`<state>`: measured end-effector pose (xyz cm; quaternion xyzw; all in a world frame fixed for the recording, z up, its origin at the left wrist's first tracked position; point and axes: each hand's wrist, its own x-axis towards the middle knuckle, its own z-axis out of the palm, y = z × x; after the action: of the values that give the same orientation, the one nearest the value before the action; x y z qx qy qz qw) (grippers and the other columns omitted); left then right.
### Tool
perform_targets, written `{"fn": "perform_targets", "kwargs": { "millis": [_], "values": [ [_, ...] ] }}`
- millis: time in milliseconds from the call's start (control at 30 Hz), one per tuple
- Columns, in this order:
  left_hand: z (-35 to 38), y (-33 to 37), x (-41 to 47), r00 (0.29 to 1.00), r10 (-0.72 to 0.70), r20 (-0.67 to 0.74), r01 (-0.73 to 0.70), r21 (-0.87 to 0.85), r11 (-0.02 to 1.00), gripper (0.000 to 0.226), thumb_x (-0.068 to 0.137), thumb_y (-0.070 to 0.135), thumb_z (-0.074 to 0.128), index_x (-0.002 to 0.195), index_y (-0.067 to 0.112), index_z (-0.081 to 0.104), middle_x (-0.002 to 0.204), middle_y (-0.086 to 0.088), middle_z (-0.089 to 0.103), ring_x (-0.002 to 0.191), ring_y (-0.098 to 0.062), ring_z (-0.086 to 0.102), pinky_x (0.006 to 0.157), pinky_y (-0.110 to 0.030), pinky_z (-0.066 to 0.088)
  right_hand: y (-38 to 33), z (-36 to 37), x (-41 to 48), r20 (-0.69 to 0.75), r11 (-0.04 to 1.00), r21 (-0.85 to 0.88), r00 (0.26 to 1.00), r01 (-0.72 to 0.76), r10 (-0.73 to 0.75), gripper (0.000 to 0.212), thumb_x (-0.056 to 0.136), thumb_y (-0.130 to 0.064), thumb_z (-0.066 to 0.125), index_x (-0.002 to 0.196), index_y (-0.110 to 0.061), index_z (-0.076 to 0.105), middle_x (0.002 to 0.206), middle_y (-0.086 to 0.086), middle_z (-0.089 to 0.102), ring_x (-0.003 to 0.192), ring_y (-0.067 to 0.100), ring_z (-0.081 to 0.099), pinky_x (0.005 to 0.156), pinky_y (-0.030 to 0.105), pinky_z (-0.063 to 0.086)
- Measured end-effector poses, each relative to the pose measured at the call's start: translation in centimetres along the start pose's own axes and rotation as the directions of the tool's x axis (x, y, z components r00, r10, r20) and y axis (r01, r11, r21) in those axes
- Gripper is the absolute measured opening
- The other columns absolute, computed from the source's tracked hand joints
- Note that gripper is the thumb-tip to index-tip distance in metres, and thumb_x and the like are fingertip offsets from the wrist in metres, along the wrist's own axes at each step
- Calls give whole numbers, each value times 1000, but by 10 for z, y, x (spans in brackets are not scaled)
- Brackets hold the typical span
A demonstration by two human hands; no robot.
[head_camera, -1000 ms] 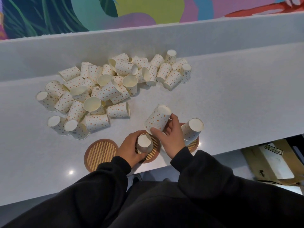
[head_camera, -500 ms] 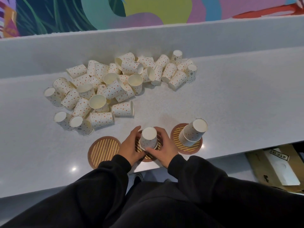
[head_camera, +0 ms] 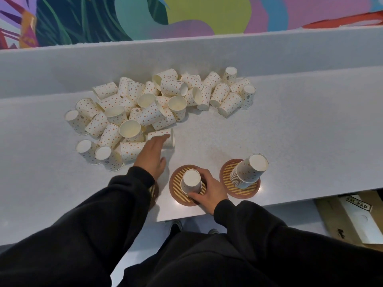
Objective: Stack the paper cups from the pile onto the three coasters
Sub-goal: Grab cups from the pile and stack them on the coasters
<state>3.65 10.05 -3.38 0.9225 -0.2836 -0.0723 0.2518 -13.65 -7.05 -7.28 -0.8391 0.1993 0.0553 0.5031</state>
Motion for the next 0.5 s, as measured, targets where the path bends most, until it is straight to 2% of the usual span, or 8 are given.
{"fn": "perform_targets", "kwargs": {
  "millis": [167,333,500],
  "values": [
    [-10,-1,42,1000,20,8,-21,149,989,78,86,1,68,155,12,34,155,-16,42,140,-36,41,118,-44,35,-5,-2,3,6,997,-69,1000,21,-20,78,79,-33,87,143,-38,43,139,-12,60,126,7,55,107,28,50],
    [-2,-3,53,994,-57,98,22,324,946,84,88,0,64,160,15,23,160,-16,35,142,-38,40,118,-47,36,-5,-1,3,15,997,-75,1000,2,-1,82,79,-31,87,145,-41,41,142,-14,58,130,7,53,107,23,45],
    [5,-8,54,985,-5,170,-64,394,917,70,91,4,66,154,13,38,158,-11,41,143,-33,38,121,-42,29,-5,-5,7,62,995,-90,997,-34,40,84,81,-16,84,147,-39,38,148,-14,53,139,12,49,106,20,38]
  ]
}}
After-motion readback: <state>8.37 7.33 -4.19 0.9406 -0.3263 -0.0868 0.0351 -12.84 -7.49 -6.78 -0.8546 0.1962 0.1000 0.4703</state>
